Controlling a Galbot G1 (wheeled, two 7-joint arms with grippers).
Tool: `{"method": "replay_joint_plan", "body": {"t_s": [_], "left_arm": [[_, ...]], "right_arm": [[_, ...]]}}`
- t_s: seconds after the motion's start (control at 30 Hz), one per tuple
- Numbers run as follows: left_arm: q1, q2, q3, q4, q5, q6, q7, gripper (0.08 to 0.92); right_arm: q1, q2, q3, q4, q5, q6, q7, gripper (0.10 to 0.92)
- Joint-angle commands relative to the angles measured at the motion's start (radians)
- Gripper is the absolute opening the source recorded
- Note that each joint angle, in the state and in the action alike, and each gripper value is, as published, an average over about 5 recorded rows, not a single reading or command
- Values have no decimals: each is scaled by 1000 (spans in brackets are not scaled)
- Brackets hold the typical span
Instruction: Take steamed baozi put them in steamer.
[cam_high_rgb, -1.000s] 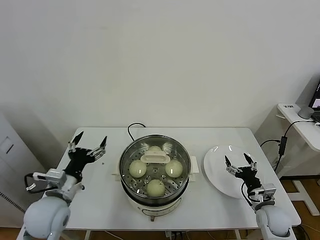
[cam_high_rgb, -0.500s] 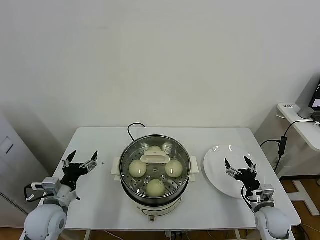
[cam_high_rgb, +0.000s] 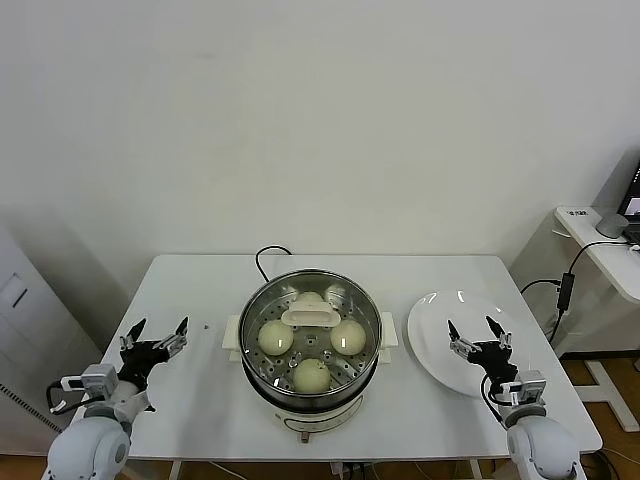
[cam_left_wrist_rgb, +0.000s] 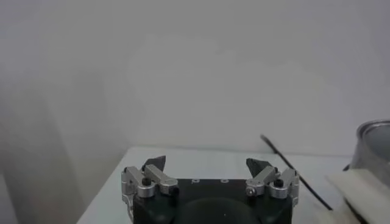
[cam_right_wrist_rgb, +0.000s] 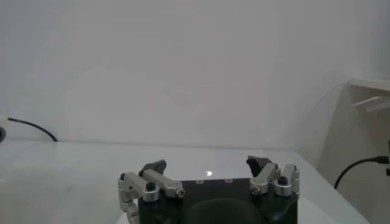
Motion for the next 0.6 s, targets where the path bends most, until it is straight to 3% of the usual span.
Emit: {"method": "replay_joint_plan", "body": {"t_s": [0.03, 0.6], "left_arm": [[-1, 2, -8, 29, -16, -2, -4, 823], [-3, -6, -19, 31, -7, 4, -3, 823]], "right_arm": [[-4, -4, 7, 6, 5, -26, 4, 823], [-3, -3, 7, 9, 18, -46, 21, 823]]}}
